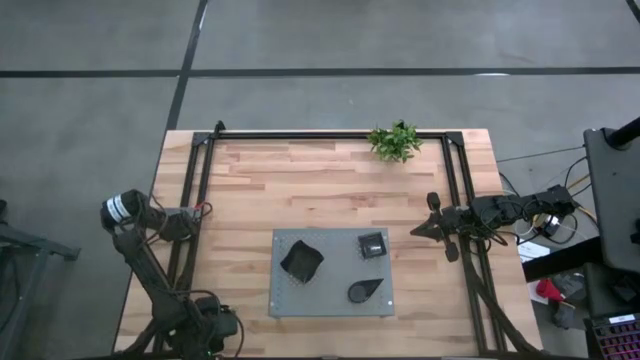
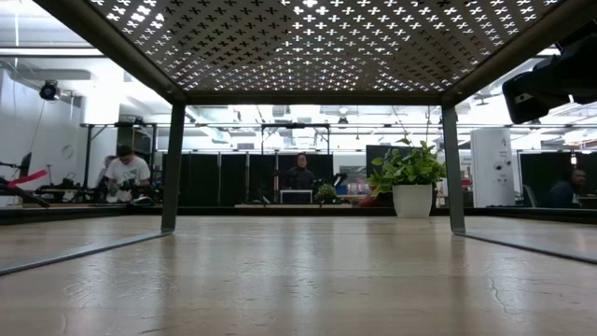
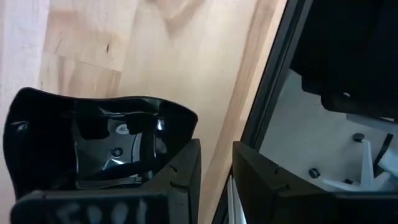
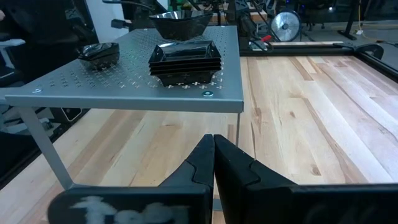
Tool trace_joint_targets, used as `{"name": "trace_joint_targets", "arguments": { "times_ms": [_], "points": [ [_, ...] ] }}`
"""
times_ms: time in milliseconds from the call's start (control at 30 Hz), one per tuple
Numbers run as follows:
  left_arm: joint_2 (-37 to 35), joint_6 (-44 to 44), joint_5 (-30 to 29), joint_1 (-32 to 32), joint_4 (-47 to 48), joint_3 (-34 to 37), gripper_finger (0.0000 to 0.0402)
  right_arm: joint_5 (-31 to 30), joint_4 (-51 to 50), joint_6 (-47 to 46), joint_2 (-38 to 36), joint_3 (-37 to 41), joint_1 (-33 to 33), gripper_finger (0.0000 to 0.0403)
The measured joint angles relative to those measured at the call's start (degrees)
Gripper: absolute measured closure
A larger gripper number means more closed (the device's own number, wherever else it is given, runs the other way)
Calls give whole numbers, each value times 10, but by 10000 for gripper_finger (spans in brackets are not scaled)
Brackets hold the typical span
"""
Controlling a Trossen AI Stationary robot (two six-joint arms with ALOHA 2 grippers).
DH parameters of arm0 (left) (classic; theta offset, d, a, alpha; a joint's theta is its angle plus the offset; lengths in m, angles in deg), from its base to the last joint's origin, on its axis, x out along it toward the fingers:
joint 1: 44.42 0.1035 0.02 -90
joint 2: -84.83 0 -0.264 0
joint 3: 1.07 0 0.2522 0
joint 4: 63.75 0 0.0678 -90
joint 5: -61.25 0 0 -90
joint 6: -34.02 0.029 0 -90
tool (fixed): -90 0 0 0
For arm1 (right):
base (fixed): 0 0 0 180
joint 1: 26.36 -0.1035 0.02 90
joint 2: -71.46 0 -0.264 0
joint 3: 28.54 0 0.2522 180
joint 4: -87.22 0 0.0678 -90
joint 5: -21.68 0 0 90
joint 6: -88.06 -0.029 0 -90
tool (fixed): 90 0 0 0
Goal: Pick & Place Mini shaped plates
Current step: Stack the distorted square plate on top of the distorted square plate on the shelf
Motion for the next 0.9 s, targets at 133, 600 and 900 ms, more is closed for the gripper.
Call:
{"name": "trace_joint_targets", "arguments": {
  "times_ms": [133, 600, 900],
  "points": [
    [0, 0, 0, 0, 0, 8, 317, 0, 0, 0, 0, 0, 0, 394],
    [0, -18, 10, 0, -12, 31, 317, 0, 0, 0, 0, 0, 0, 394],
    [0, -19, 22, 0, -10, 21, 317, 0, 0, 0, 0, 0, 0, 394]
  ]
}}
